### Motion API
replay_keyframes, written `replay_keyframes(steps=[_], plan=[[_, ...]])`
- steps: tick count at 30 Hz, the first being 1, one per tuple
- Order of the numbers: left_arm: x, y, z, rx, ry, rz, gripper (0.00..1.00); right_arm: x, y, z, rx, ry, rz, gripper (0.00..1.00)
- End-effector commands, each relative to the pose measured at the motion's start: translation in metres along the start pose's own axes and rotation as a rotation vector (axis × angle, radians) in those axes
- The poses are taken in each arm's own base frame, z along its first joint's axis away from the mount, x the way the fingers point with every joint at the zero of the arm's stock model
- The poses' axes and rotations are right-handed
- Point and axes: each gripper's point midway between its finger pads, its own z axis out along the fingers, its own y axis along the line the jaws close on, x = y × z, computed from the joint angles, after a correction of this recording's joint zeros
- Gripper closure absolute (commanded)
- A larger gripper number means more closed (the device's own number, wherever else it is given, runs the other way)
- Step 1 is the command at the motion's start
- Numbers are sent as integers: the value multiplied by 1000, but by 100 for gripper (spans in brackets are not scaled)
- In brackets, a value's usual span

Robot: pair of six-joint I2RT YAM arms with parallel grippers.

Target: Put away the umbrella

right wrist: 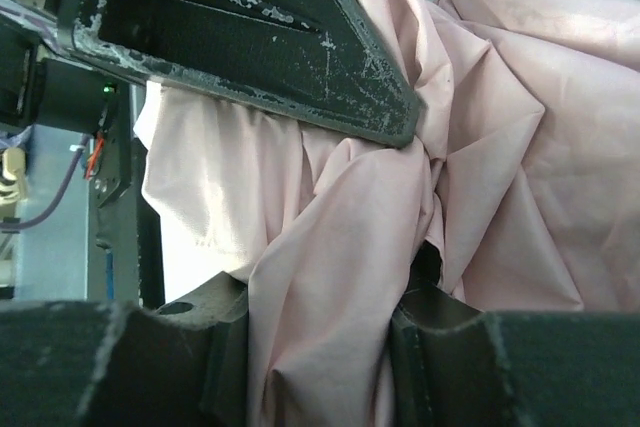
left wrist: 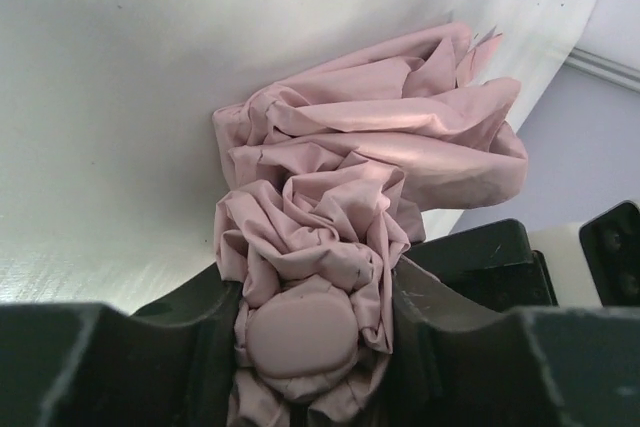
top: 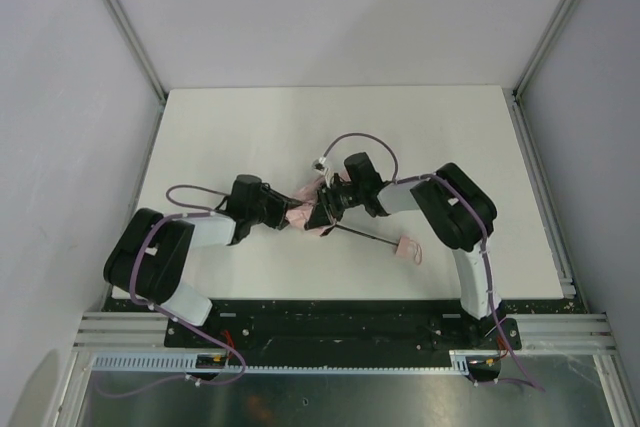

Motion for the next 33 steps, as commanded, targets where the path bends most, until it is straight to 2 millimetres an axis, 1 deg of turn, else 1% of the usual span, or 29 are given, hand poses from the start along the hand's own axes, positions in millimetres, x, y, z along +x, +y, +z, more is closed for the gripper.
replay_keyframes(steps=[1, 3, 7, 8, 9, 10, 12, 15, 18, 20, 21, 23, 25, 28, 29, 30, 31, 32, 33], plan=[[-10, 21, 0, -28, -68, 105, 97, 35, -4, -6, 162, 113, 156, 84], [-8, 21, -1, -26, -63, 73, 99, 25, -8, -9, 288, 98, 96, 65], [-1, 22, -2, -37, -27, -23, 100, 6, -8, -17, 564, 77, -97, 38], [1, 23, -2, -47, -13, -47, 100, 1, -4, -17, 621, 71, -157, 31], [4, 24, -2, -61, 2, -69, 100, 1, -3, -19, 686, 81, -209, 25], [6, 24, -1, -71, 16, -89, 100, 0, -4, -21, 750, 88, -259, 23], [9, 23, -2, -86, 34, -119, 100, 0, -8, -24, 853, 111, -348, 22], [10, 20, -4, -105, 44, -142, 100, 0, -18, -29, 1010, 136, -457, 24], [11, 20, -7, -137, 50, -155, 100, -1, -24, -29, 1132, 152, -554, 26], [13, 19, -9, -141, 58, -161, 100, 1, -30, -28, 1183, 157, -577, 30], [14, 19, -9, -144, 65, -166, 100, 2, -34, -28, 1197, 161, -576, 33], [16, 20, -10, -148, 76, -172, 100, 6, -40, -24, 1188, 171, -556, 48], [18, 23, -10, -154, 83, -171, 100, 13, -44, -19, 1138, 181, -511, 65], [18, 24, -10, -156, 86, -156, 100, 33, -51, -13, 1030, 237, -418, 92], [18, 24, -10, -154, 87, -146, 100, 40, -52, -10, 982, 255, -383, 96], [17, 24, -9, -150, 86, -133, 100, 47, -53, -7, 934, 270, -342, 98], [16, 21, -8, -140, 85, -110, 98, 54, -52, -3, 870, 287, -299, 99], [15, 19, -8, -131, 81, -87, 83, 61, -51, 0, 803, 303, -259, 100], [13, 16, -8, -121, 75, -63, 65, 67, -48, 3, 747, 308, -216, 100]])
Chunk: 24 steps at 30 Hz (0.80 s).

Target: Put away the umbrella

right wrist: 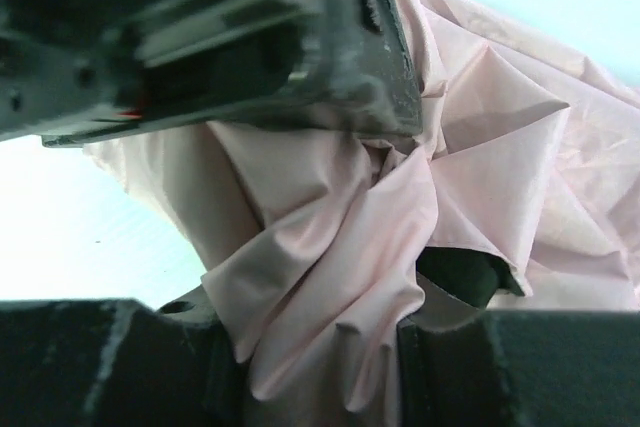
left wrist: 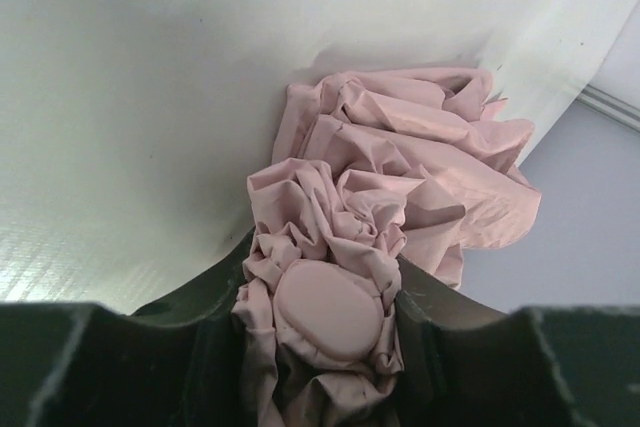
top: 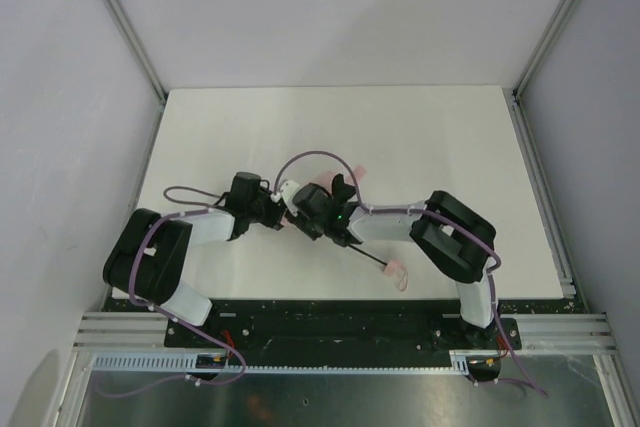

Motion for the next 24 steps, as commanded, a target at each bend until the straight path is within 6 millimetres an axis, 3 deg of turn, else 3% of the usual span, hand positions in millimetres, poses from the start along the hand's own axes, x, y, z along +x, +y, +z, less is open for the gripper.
replay_keyframes(steps=[1, 2, 3, 6, 11, 19, 22, 24], plan=[[13, 8, -6, -40, 64, 39, 46, 74, 20, 18, -272, 211, 231, 100], [12, 7, -7, -33, 54, 56, 26, 75, 25, 16, -330, 215, 260, 100], [10, 6, -9, -24, 45, 77, 13, 76, 28, 14, -379, 219, 287, 100], [7, 4, -13, -5, 19, 123, 2, 76, 31, 9, -524, 217, 386, 100], [3, 6, -18, 12, -11, 158, 1, 73, 36, -3, -757, 208, 547, 100], [6, 3, -8, 29, 0, 188, 1, 44, 45, -24, -1074, 126, 703, 100], [8, 10, -3, 15, 2, 194, 7, 35, 45, -28, -1113, 112, 729, 100], [9, 19, -1, 4, 7, 190, 18, 32, 42, -29, -1123, 103, 737, 100]])
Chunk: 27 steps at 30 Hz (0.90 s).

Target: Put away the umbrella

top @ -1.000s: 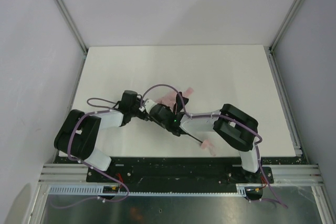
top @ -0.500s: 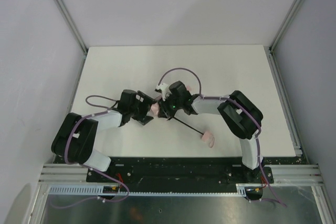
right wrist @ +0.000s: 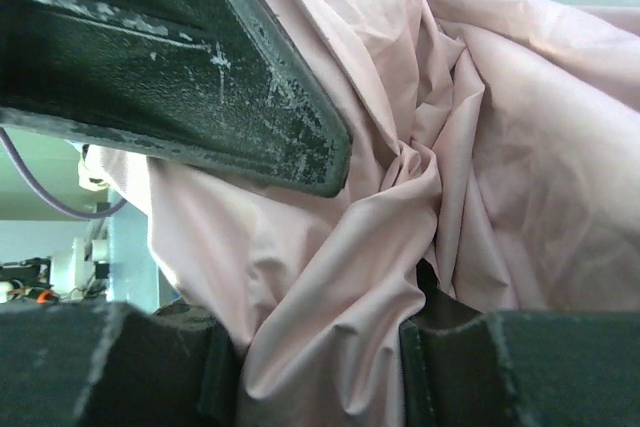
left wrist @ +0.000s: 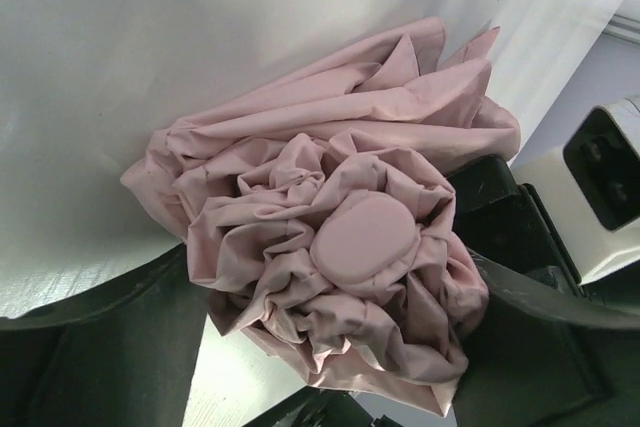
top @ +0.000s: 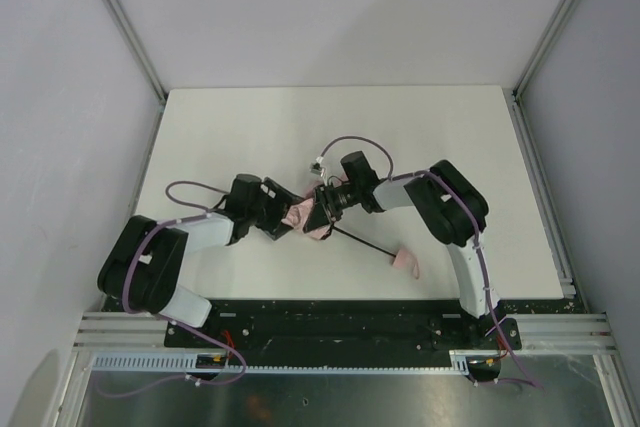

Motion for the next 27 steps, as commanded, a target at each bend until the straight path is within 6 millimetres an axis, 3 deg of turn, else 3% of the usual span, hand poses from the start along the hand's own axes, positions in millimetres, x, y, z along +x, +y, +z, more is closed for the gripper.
replay_keyframes(steps=[1, 6, 10, 15, 20, 23, 27], plan=[[1, 24, 8, -39, -20, 39, 24, 43, 3, 2, -81, 97, 183, 100], [3, 25, 8, -6, -28, 48, 68, 41, 2, 1, -56, 94, 180, 100], [1, 20, 6, 16, -39, 51, 94, 32, -4, -3, 61, 73, 150, 97], [5, 19, 5, 19, -18, 0, 100, 6, -2, -13, 295, 19, 26, 58], [10, 18, 3, 9, 14, -59, 100, -7, 3, -26, 607, 31, -171, 28], [14, 22, 5, -40, 45, -85, 100, -15, 6, -34, 798, 53, -330, 19], [18, 28, 6, -101, 71, -108, 100, -24, 0, -41, 1034, 118, -518, 16]])
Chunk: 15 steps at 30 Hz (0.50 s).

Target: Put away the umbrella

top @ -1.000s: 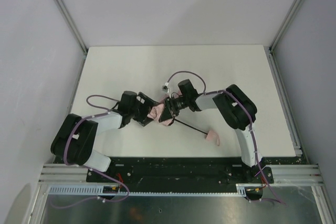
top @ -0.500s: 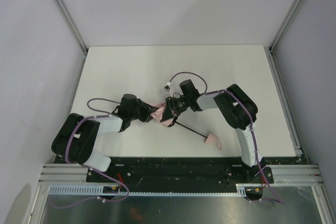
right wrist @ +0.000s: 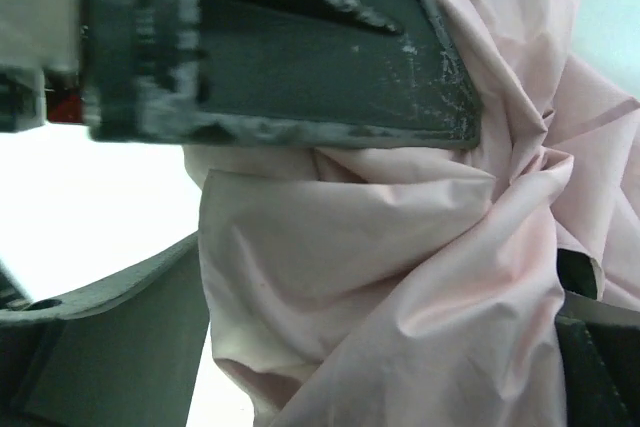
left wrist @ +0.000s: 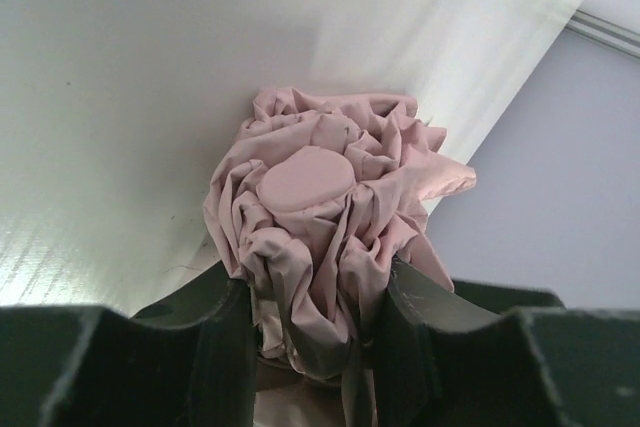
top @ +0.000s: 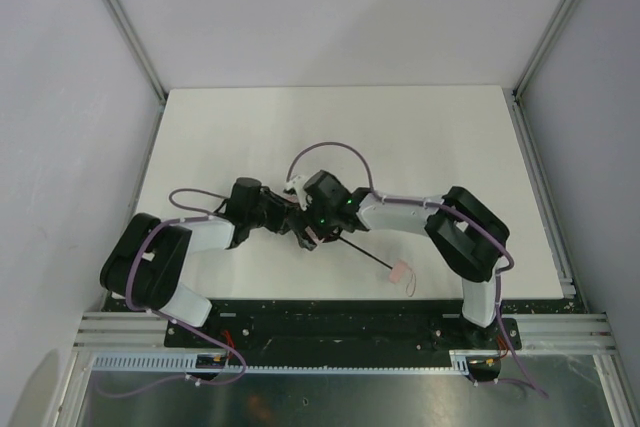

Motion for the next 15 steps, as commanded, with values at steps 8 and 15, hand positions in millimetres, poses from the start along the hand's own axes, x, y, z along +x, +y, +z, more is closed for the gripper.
replay_keyframes(steps=[8, 15], plan=[[2, 37, 0, -203, -5, -17, 100, -46, -40, -21, 727, -32, -474, 12], [5, 43, 0, -228, 12, -32, 100, -32, -41, -4, 778, 16, -548, 20]])
